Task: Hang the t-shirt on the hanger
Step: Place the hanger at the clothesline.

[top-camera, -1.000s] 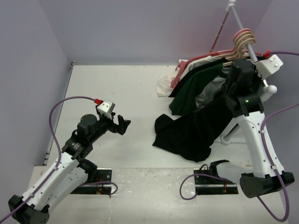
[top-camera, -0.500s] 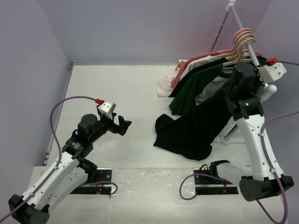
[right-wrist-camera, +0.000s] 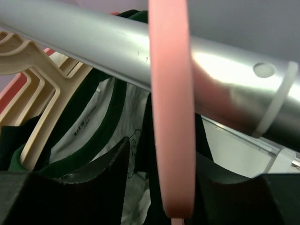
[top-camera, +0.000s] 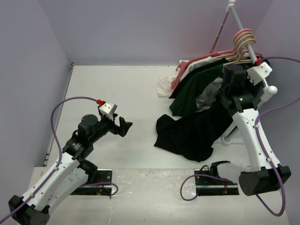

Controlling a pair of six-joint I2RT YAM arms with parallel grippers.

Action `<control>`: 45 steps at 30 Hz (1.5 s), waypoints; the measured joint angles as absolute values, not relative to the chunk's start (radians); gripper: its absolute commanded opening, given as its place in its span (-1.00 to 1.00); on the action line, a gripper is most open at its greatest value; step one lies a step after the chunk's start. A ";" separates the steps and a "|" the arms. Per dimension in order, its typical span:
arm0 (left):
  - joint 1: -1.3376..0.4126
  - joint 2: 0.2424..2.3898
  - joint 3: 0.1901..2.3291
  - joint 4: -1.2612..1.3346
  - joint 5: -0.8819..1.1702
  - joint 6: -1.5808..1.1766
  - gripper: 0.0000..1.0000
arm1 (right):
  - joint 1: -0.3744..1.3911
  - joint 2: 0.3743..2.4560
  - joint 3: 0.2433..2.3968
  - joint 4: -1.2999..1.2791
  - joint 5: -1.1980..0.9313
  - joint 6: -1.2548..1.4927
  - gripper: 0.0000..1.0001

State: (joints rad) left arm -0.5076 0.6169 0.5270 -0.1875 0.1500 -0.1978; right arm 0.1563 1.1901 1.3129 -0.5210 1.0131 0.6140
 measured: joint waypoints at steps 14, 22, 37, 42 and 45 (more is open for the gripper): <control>-0.508 0.592 0.527 -0.187 0.164 -0.197 0.99 | 0.158 1.354 1.463 -0.598 1.001 0.661 -0.36; -0.508 0.581 0.527 -0.187 0.183 -0.197 0.99 | 0.163 1.529 1.645 -0.675 1.044 0.668 -0.12; -0.506 0.579 0.527 -0.207 0.049 -0.198 1.00 | 0.235 1.167 1.463 -0.700 0.898 0.610 0.98; -0.506 0.562 0.528 -0.212 0.029 -0.199 1.00 | 0.240 0.995 1.442 -0.671 0.788 0.598 0.97; -0.505 0.549 0.530 -0.214 0.003 -0.200 1.00 | 0.241 0.945 1.428 -0.673 0.687 0.593 0.97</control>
